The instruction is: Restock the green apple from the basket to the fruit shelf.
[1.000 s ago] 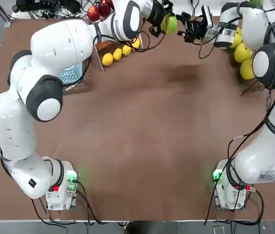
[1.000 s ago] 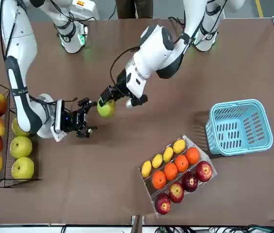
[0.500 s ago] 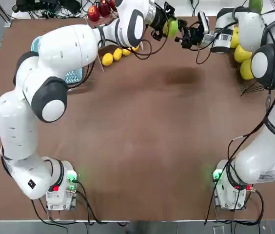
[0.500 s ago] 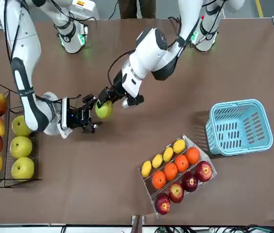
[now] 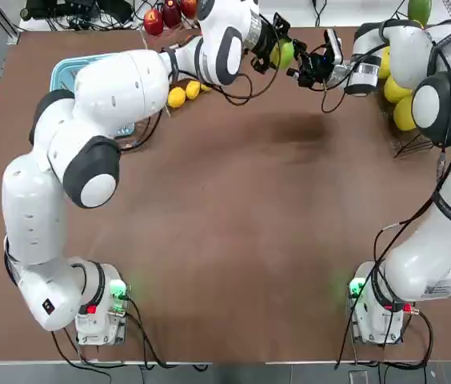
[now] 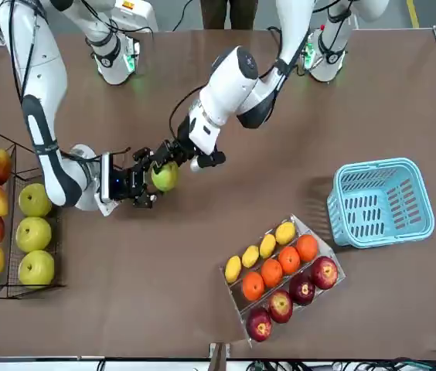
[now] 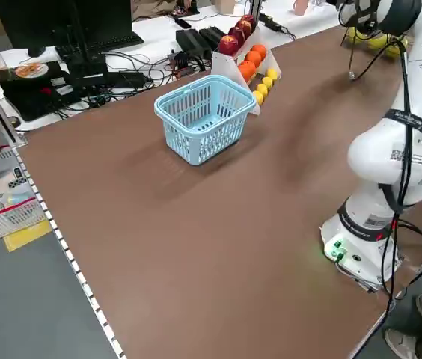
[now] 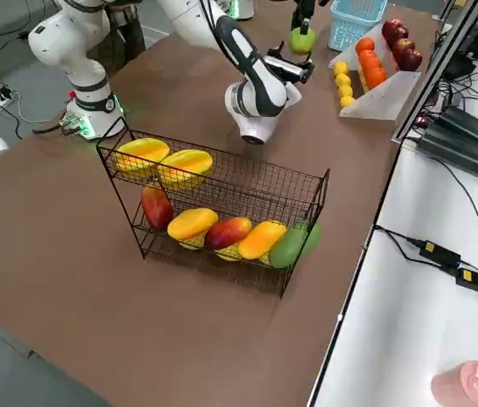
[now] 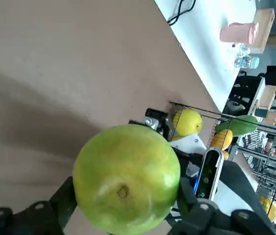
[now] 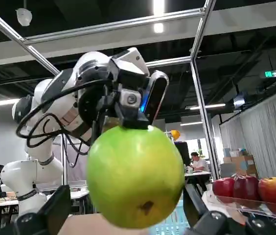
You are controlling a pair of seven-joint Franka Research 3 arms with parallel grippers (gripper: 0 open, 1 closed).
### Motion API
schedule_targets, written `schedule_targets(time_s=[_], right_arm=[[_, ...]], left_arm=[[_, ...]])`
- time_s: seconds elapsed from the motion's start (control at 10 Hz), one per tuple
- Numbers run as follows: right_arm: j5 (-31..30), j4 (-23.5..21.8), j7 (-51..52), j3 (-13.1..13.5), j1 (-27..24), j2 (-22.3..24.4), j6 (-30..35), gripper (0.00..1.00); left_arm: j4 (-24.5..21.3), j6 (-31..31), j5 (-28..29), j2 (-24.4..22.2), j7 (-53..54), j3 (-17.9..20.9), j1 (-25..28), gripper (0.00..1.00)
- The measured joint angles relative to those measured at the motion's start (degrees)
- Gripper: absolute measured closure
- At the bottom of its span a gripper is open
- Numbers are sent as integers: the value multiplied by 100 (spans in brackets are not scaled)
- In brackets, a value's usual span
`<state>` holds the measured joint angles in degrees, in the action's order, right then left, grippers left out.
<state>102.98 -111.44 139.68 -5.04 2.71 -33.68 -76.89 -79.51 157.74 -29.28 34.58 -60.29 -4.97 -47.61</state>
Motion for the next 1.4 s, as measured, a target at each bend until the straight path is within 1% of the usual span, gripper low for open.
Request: schedule_targets(time_s=[0.2,0.3,0.4,0.5,0.6,0.9,1.0,1.2,1.4], right_arm=[[-1,-8,28,-158,9,0,14,0],[13,-14,29,-164,1,-4,-4,1],[20,-17,27,-166,-15,-4,5,11],[23,-16,28,-171,-16,-4,17,11],[24,-17,31,-201,-13,-3,65,11],[53,-6,35,-212,-31,2,265,11],[50,-12,35,-214,-33,2,302,11],[46,-27,36,-218,-34,2,322,11],[46,-25,-152,-196,-95,7,323,11]], left_arm=[[30,13,1,100,-28,14,-94,15],[35,13,2,111,-28,21,-96,15],[45,14,8,112,-28,24,-102,15],[51,14,10,113,-29,23,-103,14],[74,19,10,114,-40,30,-99,1],[124,-15,10,88,-66,41,-49,0],[159,-304,10,43,-66,59,40,0],[287,-1614,342,-226,-61,88,386,0],[269,-2422,446,-575,-61,104,633,0]])
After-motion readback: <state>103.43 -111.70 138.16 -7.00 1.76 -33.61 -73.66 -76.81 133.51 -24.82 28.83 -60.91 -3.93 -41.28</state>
